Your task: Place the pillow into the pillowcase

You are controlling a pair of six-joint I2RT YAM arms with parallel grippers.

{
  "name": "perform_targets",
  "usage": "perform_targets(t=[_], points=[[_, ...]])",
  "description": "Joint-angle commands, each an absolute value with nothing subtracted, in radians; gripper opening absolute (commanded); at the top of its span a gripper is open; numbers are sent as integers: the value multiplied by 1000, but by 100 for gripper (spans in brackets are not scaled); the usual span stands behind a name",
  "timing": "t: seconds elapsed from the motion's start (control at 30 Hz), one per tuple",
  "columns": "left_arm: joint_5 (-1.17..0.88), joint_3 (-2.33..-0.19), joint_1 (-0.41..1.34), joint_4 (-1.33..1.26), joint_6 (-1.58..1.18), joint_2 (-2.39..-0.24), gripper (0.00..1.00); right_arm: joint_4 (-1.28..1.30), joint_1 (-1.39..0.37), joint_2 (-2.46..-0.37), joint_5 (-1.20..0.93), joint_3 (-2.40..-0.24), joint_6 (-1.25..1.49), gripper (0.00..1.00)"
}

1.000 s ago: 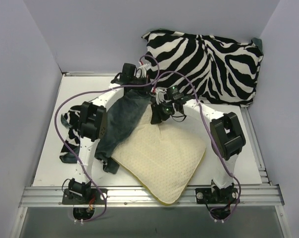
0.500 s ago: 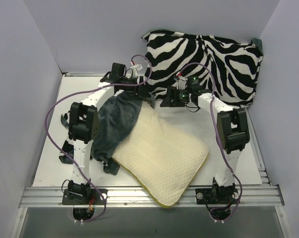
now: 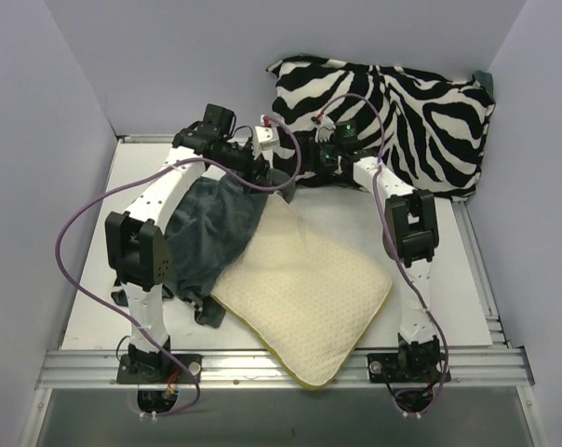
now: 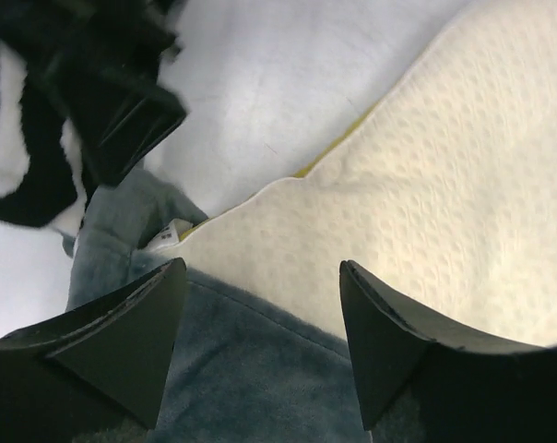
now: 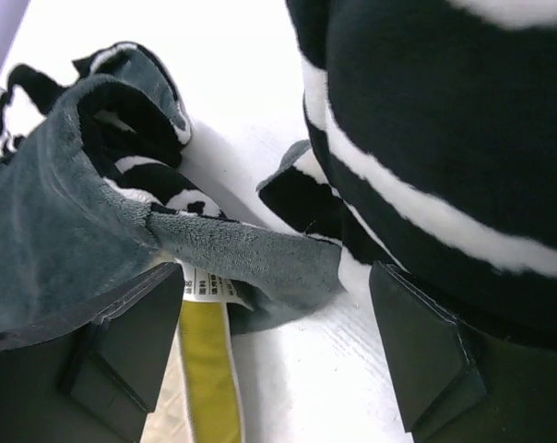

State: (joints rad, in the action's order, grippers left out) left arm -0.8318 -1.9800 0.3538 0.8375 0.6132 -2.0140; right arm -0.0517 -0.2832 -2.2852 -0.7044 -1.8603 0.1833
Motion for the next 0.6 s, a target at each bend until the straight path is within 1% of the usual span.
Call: perform_targets(t=[0.0,0.03,0.1,0.2,0.3,0.33,0.37,0.43,0.47,0.53,0.57], points=[[-809,-1918,400,995,1009,-1959,76,-86,-325,-2306,-733,-1896,86,84],[-811,-1911,419,1011,1079,-1957,77,-83,-330,-2310,-741,-1894,68,84],[-821,-1911,434,1029,1135,-1959,77,-72,-344,-2322,-765,-1890,31,86],[-824,-1921,463,1074,1178,-1963,78,-40,-360,-2358,-747,-1911,-24,87],[-818,-1905,482,1097,1207,-1954,78,-5,-367,-2420,-749,-2017,-12,86],[-816,-1904,483,1100,1203,-1954,78,35,-368,-2445,-755,-2114,-14,83],[-810,-1905,483,1104,1204,-1956,78,108,-370,-2488,-756,-2156,-18,74],[-799,-1908,483,1120,1236,-1957,78,146,-367,-2510,-768,-2218,-20,60],[-784,-1907,485,1121,1250,-1957,78,176,-367,-2516,-775,-2224,-23,44],[-764,-1907,500,1130,1311,-1968,78,201,-359,-2508,-799,-2203,-29,25],[-758,-1911,511,1129,1331,-1974,78,216,-353,-2488,-810,-2188,-19,9]])
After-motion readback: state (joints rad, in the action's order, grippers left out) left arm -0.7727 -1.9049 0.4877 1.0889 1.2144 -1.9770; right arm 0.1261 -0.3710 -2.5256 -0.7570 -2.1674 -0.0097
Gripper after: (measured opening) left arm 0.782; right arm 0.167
